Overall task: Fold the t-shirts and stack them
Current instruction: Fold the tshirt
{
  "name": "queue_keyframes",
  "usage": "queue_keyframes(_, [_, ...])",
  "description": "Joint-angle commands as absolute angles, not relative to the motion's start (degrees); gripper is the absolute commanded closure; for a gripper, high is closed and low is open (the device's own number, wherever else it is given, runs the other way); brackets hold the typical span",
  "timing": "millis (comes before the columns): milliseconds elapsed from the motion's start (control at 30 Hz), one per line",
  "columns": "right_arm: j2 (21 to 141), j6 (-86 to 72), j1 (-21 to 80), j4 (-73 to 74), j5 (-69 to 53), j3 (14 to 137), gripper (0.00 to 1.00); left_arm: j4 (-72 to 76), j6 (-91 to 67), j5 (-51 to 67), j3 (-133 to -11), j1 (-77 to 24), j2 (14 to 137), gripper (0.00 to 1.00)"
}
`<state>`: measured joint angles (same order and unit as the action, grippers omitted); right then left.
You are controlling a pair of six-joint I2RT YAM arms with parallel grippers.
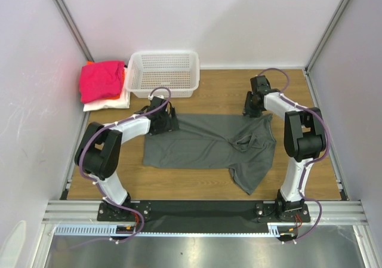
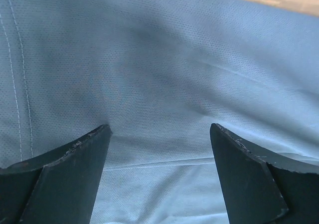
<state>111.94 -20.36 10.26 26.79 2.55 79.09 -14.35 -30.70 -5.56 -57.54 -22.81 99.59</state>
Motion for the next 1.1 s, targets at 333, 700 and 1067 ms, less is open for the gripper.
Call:
queue_keyframes(333, [113.64,-18.99,13.1,23.73,-0.89,80.95,0.66,-10.9,-33.57,-4.22,-54.76,-20.57,97.56,0.12])
queue_keyframes(700, [117.68,-17.84,10.99,24.17,2.37,82.35,0.67,-11.69,-33.4,-4.31,-53.17,-19.51,97.21,0.12])
queue_keyframes(1067, [123.13,-16.7,6.5,24.35,3.61,90.51,0.68,-11.95,-32.87,-3.96,-53.17,-19.16,97.82,0.13])
